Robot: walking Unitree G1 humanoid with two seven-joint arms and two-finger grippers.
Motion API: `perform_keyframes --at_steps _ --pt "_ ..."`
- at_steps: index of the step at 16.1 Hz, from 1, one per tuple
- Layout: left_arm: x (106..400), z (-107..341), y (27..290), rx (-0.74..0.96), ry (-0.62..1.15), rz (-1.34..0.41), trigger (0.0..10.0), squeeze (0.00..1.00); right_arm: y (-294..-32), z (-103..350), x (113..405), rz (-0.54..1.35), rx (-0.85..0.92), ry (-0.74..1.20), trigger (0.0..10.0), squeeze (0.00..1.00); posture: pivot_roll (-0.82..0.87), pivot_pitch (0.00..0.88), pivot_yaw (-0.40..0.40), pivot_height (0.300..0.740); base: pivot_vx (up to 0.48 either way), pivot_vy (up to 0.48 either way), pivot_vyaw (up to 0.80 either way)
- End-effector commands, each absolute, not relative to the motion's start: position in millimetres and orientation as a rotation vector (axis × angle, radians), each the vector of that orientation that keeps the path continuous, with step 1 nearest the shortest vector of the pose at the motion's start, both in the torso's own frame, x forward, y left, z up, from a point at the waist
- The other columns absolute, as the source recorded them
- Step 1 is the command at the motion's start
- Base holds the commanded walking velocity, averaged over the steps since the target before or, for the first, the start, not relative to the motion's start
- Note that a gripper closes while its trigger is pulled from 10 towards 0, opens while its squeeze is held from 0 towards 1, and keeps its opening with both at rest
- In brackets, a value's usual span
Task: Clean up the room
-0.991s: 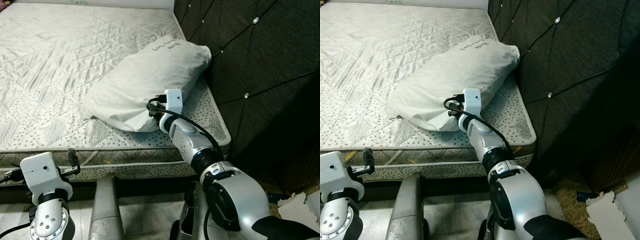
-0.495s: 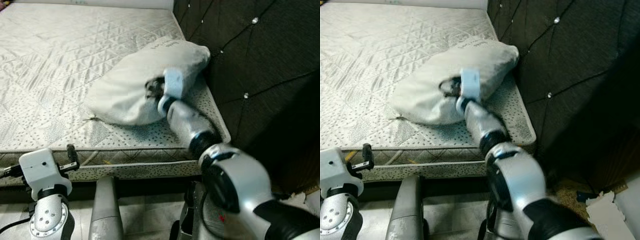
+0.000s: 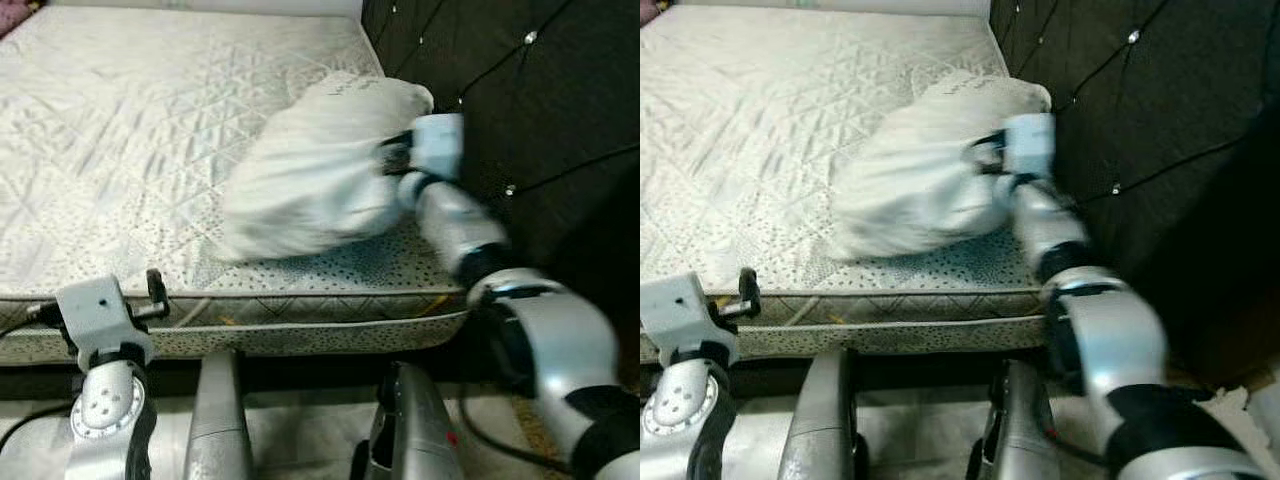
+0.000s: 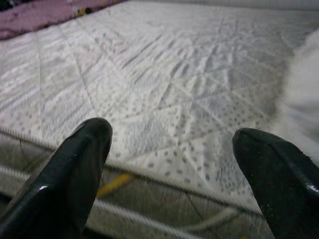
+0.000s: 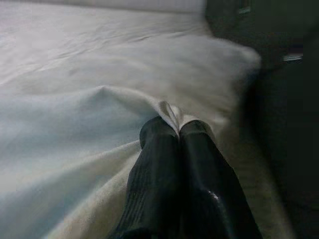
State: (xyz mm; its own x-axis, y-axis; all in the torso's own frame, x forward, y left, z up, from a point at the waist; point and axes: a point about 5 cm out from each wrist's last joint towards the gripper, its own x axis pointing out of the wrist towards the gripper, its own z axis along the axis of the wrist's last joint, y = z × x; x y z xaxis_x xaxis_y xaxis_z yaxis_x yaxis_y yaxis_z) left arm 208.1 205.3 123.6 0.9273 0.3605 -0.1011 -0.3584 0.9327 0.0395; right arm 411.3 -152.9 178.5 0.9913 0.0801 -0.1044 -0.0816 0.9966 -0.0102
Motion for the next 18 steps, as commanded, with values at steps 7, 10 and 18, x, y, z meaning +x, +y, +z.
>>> perform_keyframes --at_steps 7,10,18 --pt "217 115 198 0.006 0.112 0.329 10.0 0.0 -239 205 402 -0.177 -0.071 -0.053 0.0 0.0 0.04 0.0 -0.026 0.532 0.0 0.0 0.0" --pt "219 113 196 0.001 0.111 0.312 10.0 0.0 -237 159 384 -0.155 -0.025 0.021 0.0 0.0 0.03 0.0 -0.018 0.532 0.0 0.0 0.0" --pt "225 113 194 0.009 0.111 0.273 10.0 0.0 -164 116 310 0.159 0.02 0.054 0.0 0.0 0.0 0.0 0.011 0.532 0.0 0.0 0.0"
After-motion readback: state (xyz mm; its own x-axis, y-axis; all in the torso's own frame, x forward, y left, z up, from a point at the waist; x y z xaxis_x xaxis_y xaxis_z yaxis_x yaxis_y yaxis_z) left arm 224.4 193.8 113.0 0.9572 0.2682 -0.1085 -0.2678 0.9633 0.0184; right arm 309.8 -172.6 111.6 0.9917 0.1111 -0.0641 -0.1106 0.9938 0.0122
